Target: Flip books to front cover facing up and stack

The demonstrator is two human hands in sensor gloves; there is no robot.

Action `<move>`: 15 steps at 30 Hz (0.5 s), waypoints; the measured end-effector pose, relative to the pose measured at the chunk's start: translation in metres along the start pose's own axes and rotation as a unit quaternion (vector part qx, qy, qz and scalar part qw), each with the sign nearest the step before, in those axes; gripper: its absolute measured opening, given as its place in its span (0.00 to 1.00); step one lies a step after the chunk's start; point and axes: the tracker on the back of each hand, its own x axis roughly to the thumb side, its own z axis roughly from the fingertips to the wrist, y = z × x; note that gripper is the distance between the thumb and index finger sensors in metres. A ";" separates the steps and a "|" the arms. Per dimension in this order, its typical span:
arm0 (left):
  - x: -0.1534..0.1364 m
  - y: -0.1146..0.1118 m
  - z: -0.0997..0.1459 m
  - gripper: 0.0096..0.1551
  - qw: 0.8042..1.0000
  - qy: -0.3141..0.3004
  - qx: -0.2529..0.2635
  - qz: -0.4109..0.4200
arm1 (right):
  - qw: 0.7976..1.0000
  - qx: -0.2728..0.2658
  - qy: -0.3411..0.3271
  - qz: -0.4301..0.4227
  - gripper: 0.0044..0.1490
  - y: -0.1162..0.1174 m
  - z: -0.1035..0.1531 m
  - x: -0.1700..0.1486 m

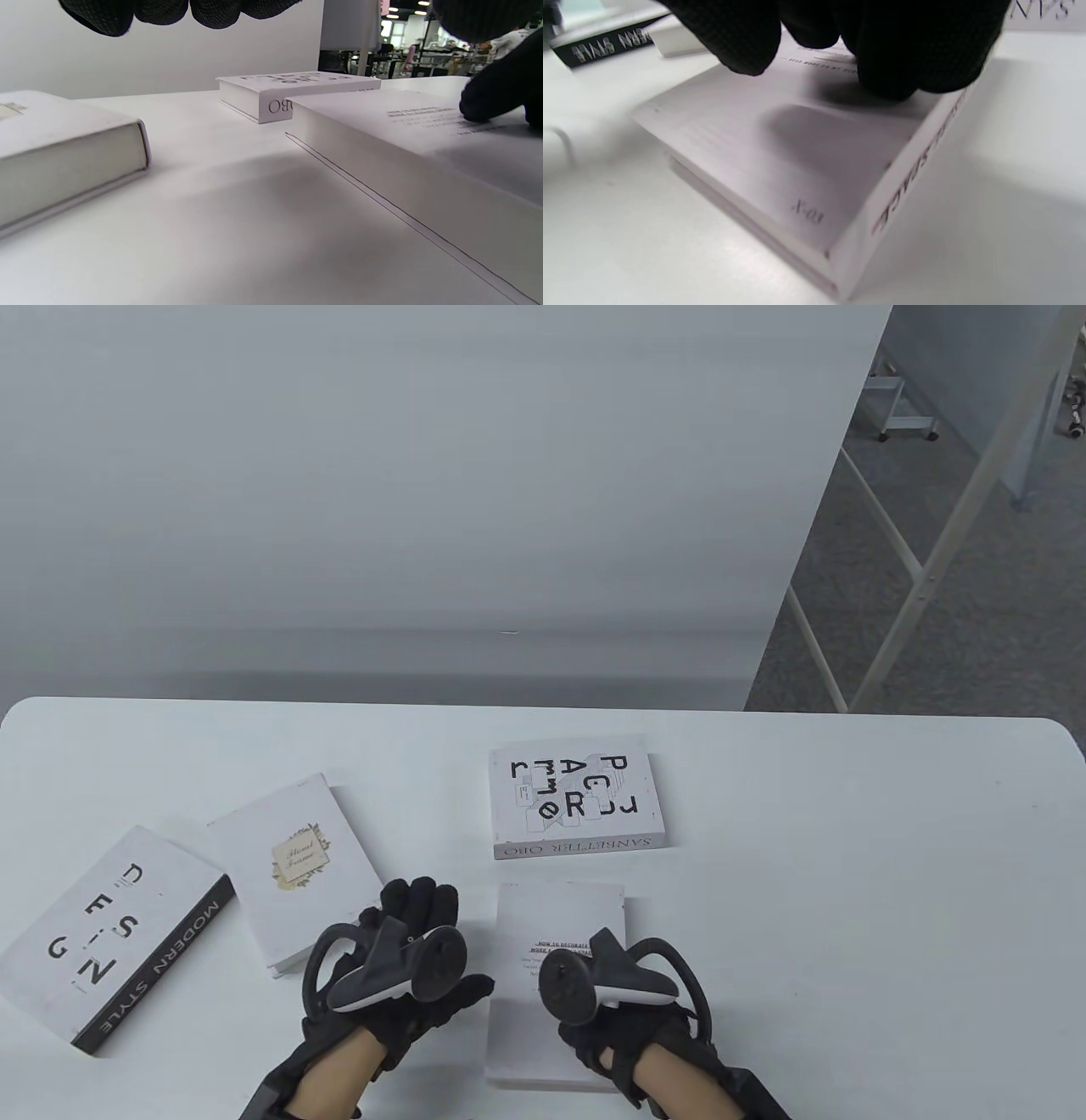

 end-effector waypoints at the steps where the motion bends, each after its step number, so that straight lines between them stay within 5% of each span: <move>1: 0.002 -0.004 -0.002 0.65 1.000 -0.008 -0.009 0.009 | 1.000 -0.012 0.003 -0.025 0.43 0.002 0.004 -0.007; 6: 0.012 -0.018 -0.008 0.66 0.998 -0.005 -0.024 0.060 | 0.998 -0.033 0.040 -0.042 0.50 0.006 0.013 -0.036; 15: 0.015 -0.039 -0.020 0.52 0.988 0.026 -0.041 0.148 | 0.987 -0.074 0.095 -0.107 0.47 0.023 0.012 -0.070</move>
